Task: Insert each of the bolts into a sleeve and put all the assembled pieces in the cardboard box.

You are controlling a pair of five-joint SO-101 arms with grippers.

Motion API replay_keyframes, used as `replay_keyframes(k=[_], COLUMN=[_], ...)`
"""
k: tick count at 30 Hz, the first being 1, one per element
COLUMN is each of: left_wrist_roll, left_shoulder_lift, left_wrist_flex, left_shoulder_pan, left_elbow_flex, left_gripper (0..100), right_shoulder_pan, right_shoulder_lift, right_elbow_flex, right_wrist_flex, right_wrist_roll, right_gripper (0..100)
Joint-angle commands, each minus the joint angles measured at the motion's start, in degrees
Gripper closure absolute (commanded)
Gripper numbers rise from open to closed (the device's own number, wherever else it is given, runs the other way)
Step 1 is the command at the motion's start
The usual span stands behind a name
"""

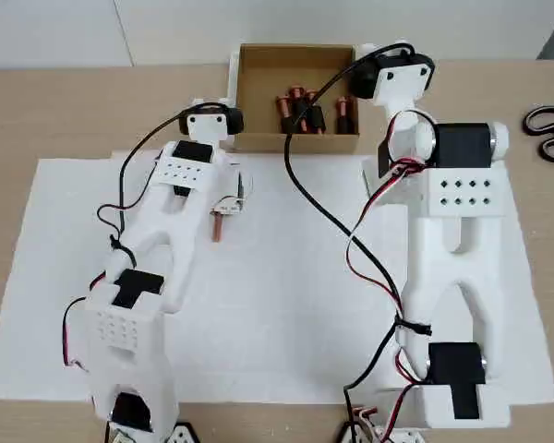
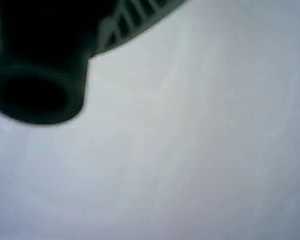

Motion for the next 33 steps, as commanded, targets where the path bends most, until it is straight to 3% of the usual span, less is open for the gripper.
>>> replay_keyframes(k=[1, 17, 33], left_wrist_roll=[-0.62, -0.79, -0.70], left_shoulder_lift=[-4.84, -3.08, -3.08], left_wrist_flex=[0.18, -1.58, -1.67], left_shoulder_pan=[-0.09, -3.52, -0.88], left_elbow_flex=[-3.12, -3.38, -3.38], left_gripper=[92, 92, 92], right_shoulder_pan=[-0.22, -0.13, -0.13], right_shoulder_lift=[-2.68, -2.68, -2.68], right_elbow_flex=[-0.26, -0.26, -0.26], right_wrist_flex=[0.04, 0.04, 0.04], right_wrist_roll=[-0.79, -0.79, -0.79], right_gripper=[99.5, 99.5, 99.5])
